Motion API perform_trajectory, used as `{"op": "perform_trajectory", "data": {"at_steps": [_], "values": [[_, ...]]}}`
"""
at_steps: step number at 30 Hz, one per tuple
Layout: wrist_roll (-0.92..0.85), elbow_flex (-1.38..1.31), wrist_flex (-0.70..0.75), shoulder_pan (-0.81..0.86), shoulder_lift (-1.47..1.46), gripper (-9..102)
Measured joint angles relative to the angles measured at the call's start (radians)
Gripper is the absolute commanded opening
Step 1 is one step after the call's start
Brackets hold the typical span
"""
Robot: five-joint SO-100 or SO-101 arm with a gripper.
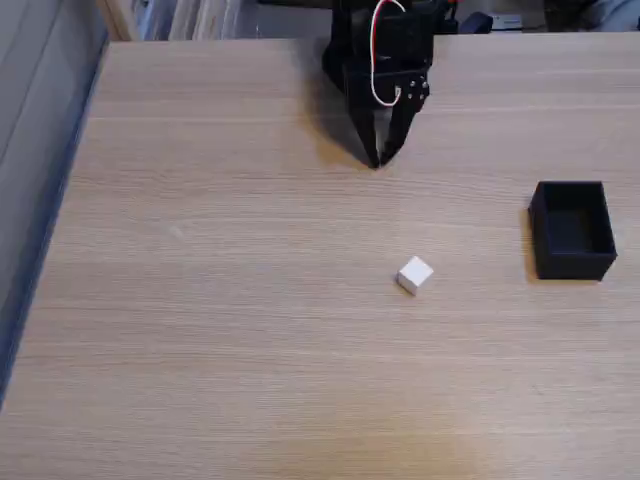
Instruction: Pick a white block and place it in the black box.
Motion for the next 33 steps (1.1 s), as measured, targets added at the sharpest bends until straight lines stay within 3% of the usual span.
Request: {"op": "perform_trajectory", "data": {"at_steps": [15,26,33], "values": [[-0.043,-0.015,-0.014,0.000,-0.041,0],[0.034,-0.293,-0.103,-0.043,-0.440,1],[0.075,-0.502,-0.150,-0.061,-0.696,9]]}}
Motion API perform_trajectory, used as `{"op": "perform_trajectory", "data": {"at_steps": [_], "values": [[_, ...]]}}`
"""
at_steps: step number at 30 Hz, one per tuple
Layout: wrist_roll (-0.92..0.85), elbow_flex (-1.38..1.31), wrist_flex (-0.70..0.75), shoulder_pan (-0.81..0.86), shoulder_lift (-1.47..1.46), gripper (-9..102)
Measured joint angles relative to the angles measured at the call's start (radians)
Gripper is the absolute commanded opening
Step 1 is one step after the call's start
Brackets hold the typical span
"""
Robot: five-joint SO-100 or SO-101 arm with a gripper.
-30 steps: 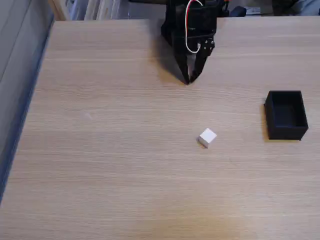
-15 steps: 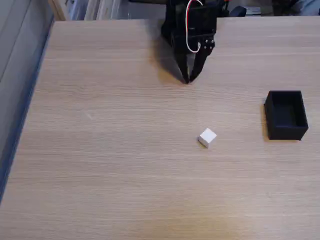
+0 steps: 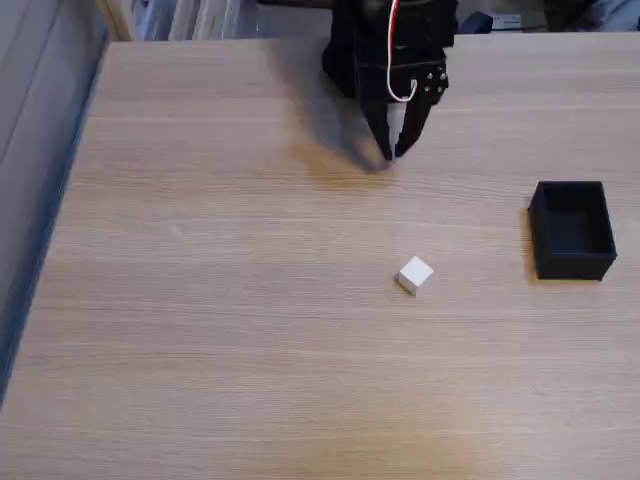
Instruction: Pick a white block and place it in the black box.
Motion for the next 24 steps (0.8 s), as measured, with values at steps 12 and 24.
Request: {"op": "perform_trajectory", "data": {"at_steps": [12,24], "values": [[-0.048,-0.138,-0.094,0.051,-0.245,27],[-0.078,-0.282,-0.209,0.077,-0.503,29]]}}
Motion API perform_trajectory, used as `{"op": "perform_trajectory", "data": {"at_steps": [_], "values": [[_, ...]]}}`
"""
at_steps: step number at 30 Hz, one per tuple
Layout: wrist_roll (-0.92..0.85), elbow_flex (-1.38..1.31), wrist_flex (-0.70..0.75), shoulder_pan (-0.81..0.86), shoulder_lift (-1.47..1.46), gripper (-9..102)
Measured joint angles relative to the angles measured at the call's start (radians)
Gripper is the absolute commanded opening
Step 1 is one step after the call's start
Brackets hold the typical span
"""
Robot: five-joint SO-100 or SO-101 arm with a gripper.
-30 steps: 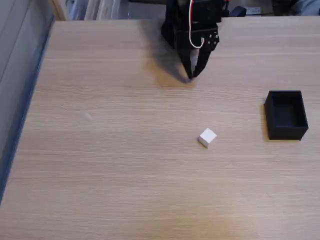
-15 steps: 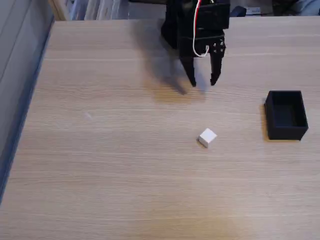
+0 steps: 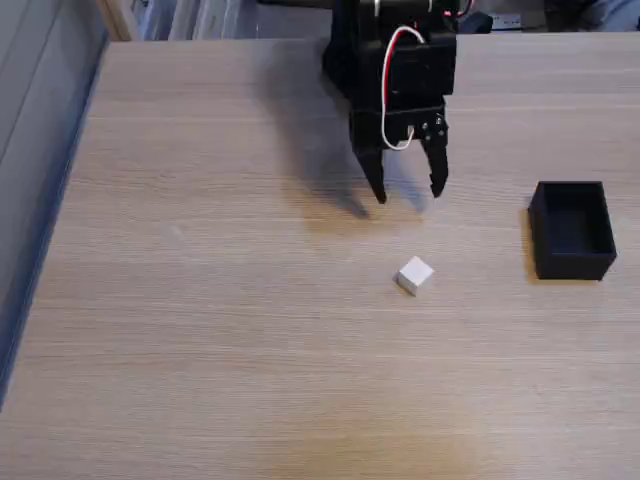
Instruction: Pick a white block and place it in the black box.
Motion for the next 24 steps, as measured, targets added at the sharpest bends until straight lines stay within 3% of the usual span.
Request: {"op": "perform_trajectory", "data": {"at_steps": [24], "values": [[-0.054,-0.296,-0.081,0.038,-0.425,30]]}}
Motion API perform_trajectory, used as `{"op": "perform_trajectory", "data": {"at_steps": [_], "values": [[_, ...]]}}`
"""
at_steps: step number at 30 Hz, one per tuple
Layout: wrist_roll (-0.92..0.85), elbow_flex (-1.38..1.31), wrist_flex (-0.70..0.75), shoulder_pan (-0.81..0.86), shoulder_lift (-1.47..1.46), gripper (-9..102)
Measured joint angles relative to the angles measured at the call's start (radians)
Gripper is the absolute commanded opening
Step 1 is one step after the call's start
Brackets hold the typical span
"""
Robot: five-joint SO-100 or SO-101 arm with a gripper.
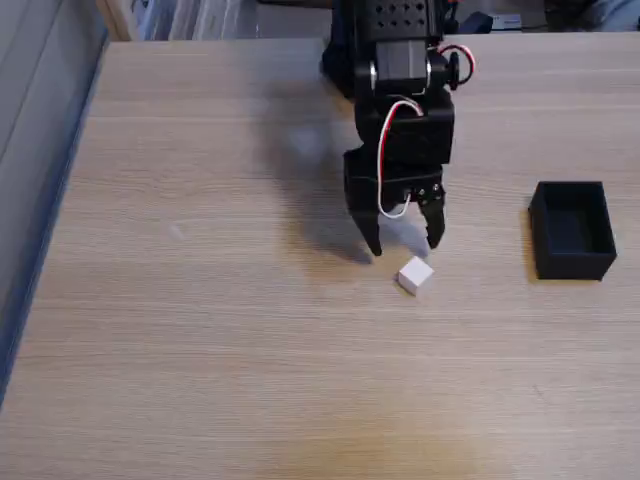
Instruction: Pick a white block and place it in the black box.
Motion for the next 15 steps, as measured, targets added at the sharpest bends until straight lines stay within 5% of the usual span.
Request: {"op": "perform_trajectory", "data": {"at_steps": [15], "values": [[0.021,-0.175,0.023,-0.035,-0.155,29]]}}
